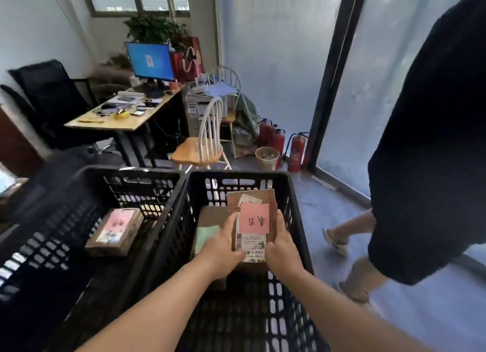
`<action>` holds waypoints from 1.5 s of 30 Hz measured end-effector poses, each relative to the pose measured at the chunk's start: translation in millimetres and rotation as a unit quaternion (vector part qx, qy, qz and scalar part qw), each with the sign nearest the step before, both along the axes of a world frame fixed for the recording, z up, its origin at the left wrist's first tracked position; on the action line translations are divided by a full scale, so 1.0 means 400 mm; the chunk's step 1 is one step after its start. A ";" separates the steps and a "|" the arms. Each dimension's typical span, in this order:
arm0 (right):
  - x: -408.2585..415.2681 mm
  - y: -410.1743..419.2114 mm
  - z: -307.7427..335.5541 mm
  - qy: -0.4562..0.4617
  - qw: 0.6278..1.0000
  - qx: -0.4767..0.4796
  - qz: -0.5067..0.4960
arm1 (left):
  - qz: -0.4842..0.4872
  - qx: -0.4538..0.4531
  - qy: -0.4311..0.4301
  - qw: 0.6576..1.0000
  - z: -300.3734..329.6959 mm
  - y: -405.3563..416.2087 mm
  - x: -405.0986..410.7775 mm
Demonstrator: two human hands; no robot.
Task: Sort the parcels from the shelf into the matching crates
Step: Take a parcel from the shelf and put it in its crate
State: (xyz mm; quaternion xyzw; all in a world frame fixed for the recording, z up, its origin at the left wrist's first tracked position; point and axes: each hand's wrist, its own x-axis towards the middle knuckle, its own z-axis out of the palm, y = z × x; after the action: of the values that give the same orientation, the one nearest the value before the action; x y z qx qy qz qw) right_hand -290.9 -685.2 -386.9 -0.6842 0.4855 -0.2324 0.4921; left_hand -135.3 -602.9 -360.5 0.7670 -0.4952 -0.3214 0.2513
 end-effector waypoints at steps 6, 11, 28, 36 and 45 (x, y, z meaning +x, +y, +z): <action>0.059 -0.065 -0.095 0.067 0.996 0.036 -0.038 | -0.071 0.028 -0.085 0.993 -0.156 -0.122 0.064; 0.111 -0.122 -0.162 0.162 0.985 0.028 -0.058 | -0.107 0.024 -0.294 0.949 -0.243 -0.170 0.080; 0.115 -0.133 -0.206 0.220 0.972 -0.062 -0.048 | -0.059 0.037 -0.294 0.953 -0.271 -0.113 0.033; 0.151 -0.186 -0.201 0.288 0.955 -0.043 0.060 | -0.065 0.086 -0.322 0.940 -0.334 -0.136 0.094; 0.150 -0.169 -0.177 0.320 0.941 -0.069 0.081 | -0.052 0.105 -0.320 0.940 -0.312 -0.146 0.103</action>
State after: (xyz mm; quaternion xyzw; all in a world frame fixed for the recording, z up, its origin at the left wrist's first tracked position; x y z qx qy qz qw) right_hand -230.7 -752.9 -457.5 -0.7919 0.5429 0.0066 0.2796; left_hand -94.0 -661.3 -485.3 0.8245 -0.5521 -0.1223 -0.0198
